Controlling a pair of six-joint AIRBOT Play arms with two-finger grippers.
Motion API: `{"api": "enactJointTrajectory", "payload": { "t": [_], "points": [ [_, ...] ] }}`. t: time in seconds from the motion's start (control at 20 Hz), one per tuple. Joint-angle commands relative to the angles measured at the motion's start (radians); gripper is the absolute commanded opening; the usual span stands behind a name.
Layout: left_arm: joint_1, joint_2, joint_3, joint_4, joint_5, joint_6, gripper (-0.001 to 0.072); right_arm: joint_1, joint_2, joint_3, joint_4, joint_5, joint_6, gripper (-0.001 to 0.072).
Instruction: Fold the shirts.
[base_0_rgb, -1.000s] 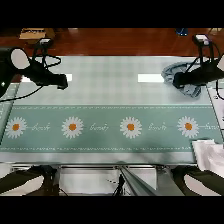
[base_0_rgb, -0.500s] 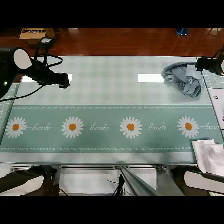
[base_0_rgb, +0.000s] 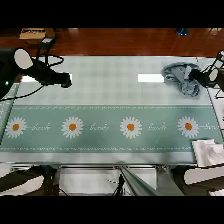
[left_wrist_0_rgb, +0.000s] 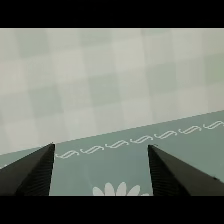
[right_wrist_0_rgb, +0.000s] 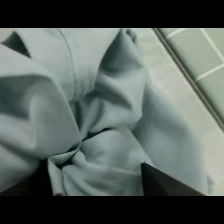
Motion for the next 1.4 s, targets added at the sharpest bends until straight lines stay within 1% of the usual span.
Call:
{"api": "enactJointTrajectory", "payload": {
  "t": [0.0,0.05,0.1,0.25,0.35,0.45,0.65,0.75,0.85,0.9,1.0,1.15,1.2,1.25,1.35],
  "points": [
    [0.000,-0.003,0.001,-0.002,0.005,0.000,0.0713,-0.005,-0.092,0.000,0.196,-0.030,-0.049,0.0353],
    [0.000,-0.003,0.001,-0.002,0.005,0.000,0.0714,-0.005,-0.095,0.000,0.252,-0.023,-0.103,0.0081],
    [0.000,-0.003,0.001,-0.002,0.005,0.000,0.0713,-0.005,-0.090,0.000,0.298,-0.024,-0.150,0.0036],
    [0.000,0.002,0.025,-0.002,-0.017,0.000,0.0713,-0.005,0.030,0.000,0.373,0.006,-0.366,0.0035],
    [0.000,0.008,0.095,-0.002,-0.070,0.001,0.0714,-0.005,0.185,0.000,0.378,0.038,-0.459,0.0036],
    [0.000,0.020,0.191,-0.002,-0.122,0.012,0.0714,-0.005,0.380,0.000,0.409,0.065,-0.509,0.0035],
    [-0.001,0.085,0.407,-0.010,-0.198,0.011,0.0713,-0.005,0.792,0.000,0.581,0.080,-0.602,0.0035],
    [-0.001,0.143,0.491,-0.043,-0.243,0.011,0.0714,-0.005,0.964,0.000,0.652,0.113,-0.603,0.0035],
    [-0.001,0.218,0.527,-0.093,-0.262,0.011,0.0714,-0.005,1.099,0.000,0.706,0.187,-0.603,0.0034],
    [-0.001,0.256,0.527,-0.110,-0.267,0.010,0.0714,-0.005,1.146,0.000,0.715,0.246,-0.599,0.0035],
    [-0.001,0.319,0.526,-0.118,-0.323,0.007,0.0714,-0.005,1.201,0.000,0.744,0.425,-0.582,0.0035],
    [-0.001,0.344,0.526,-0.119,-0.449,-0.017,0.0714,-0.004,1.174,-0.003,0.792,0.699,-0.582,0.0034],
    [-0.001,0.344,0.514,-0.119,-0.472,-0.016,0.0714,0.005,1.158,-0.017,0.830,0.731,-0.581,0.0034],
    [-0.001,0.344,0.489,-0.119,-0.478,-0.016,0.0714,0.033,1.144,-0.040,0.861,0.724,-0.582,0.0034],
    [-0.001,0.343,0.415,-0.119,-0.474,-0.016,0.0713,0.137,1.104,-0.101,0.866,0.726,-0.575,0.0034]
  ]
}}
